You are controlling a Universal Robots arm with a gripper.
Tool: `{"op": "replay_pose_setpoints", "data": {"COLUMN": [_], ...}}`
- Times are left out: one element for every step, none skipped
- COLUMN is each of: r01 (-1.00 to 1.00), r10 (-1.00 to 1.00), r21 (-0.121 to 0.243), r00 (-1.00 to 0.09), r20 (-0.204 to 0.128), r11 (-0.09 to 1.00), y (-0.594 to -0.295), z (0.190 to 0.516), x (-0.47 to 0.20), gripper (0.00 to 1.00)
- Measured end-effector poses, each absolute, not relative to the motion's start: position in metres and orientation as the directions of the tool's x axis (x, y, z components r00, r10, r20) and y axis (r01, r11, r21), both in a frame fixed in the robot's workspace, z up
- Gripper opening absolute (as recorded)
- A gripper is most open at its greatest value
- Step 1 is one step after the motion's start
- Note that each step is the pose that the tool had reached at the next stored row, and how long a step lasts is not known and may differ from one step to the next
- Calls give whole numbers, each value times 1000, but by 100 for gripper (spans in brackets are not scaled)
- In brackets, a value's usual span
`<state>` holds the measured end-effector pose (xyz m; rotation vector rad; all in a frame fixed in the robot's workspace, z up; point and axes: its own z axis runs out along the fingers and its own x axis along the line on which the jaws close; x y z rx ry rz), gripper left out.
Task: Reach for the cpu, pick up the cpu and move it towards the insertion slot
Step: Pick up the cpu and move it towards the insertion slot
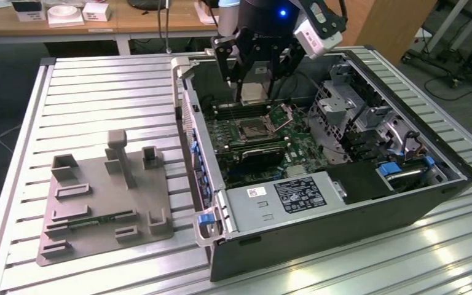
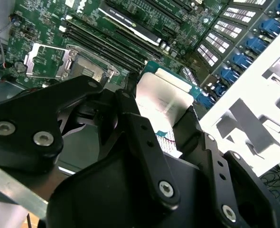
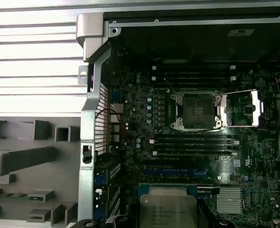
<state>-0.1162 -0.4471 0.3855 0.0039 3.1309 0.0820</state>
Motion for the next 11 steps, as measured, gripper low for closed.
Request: {"op": "replay_pose_setpoints", "data": {"r01": [2,2,2,2,2,2,2,2,2,2,2], "r10": [3,3,3,3,3,3,3,3,3,3,3], "r21": [52,52,52,52,53,53,52,52,53,52,52], "r00": [-1000,-1000,-1000,-1000,-1000,-1000,-1000,-1000,-1000,-1000,-1000], "r20": [-10,-10,-10,-10,-10,-10,-10,-10,-10,-10,-10], "r11": [999,999,999,999,999,999,999,999,999,999,999], "y": [-447,-447,-447,-447,-447,-447,-447,-446,-446,-445,-445], "z": [385,385,385,385,385,385,385,385,385,385,385], "x": [-115,-115,-114,-114,-114,-114,-114,-114,-114,-113,-113], "gripper": [55,55,55,55,55,55,55,55,55,55,55]}}
